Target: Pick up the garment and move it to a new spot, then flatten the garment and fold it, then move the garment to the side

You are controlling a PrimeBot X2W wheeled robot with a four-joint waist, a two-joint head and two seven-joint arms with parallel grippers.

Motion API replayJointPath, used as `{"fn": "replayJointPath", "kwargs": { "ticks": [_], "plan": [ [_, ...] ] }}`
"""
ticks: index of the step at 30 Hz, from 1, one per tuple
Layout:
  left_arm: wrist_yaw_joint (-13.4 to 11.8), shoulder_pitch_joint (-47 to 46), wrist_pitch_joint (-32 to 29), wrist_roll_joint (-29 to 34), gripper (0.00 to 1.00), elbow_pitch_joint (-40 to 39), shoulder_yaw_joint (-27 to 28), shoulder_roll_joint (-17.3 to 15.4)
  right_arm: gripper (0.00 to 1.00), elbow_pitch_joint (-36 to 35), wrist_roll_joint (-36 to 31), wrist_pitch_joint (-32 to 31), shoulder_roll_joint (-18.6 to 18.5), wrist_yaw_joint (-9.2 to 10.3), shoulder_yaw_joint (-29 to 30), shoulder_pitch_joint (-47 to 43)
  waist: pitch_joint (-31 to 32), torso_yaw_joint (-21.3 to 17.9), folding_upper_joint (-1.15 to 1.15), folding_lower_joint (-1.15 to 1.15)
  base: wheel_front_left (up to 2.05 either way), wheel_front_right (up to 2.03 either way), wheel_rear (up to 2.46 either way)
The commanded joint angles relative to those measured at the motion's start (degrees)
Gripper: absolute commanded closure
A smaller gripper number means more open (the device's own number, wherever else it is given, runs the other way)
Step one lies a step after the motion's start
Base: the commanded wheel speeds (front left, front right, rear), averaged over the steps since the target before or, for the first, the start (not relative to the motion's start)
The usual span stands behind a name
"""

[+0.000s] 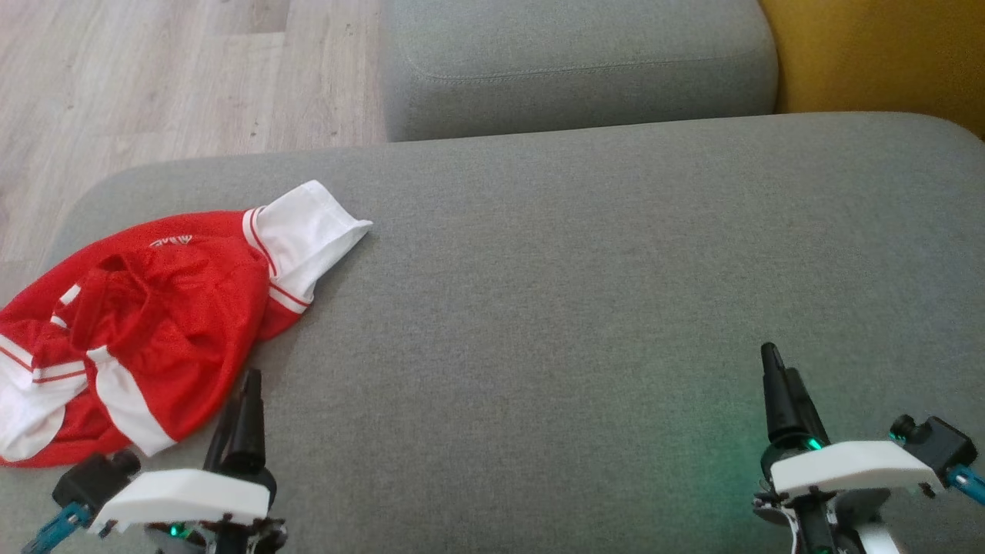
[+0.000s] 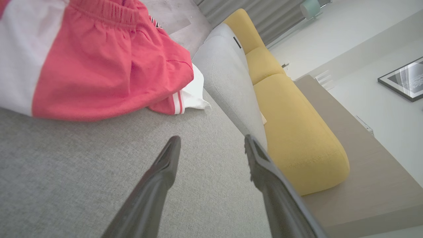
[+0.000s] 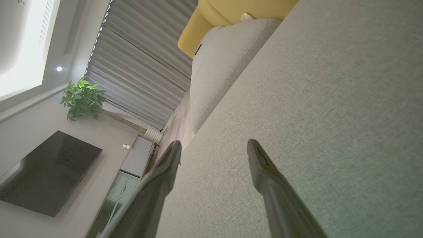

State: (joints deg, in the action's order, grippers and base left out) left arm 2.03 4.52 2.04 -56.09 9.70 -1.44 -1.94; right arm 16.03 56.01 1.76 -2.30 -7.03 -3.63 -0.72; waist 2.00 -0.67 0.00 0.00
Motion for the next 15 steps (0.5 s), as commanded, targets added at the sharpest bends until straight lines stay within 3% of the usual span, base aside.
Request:
{"fn": "replayJointPath", "kwargs": {
  "ticks": [1,15],
  "plan": [
    [-0.05,-1.49,0.54,1.71,0.00,-2.51,0.27,-1.00,0.00,-2.46,-1.66,0.90,-0.61,-0.20,-1.03,1.79,-0.02,0.05,0.00,0.00,0.00,0.00,0.00],
    [-1.39,-0.66,2.92,12.12,0.00,-5.17,-1.24,-1.37,0.00,-3.89,-12.04,3.26,-0.65,-0.25,-3.26,1.98,-0.20,0.08,0.00,0.00,0.00,0.00,0.00]
  ]
}}
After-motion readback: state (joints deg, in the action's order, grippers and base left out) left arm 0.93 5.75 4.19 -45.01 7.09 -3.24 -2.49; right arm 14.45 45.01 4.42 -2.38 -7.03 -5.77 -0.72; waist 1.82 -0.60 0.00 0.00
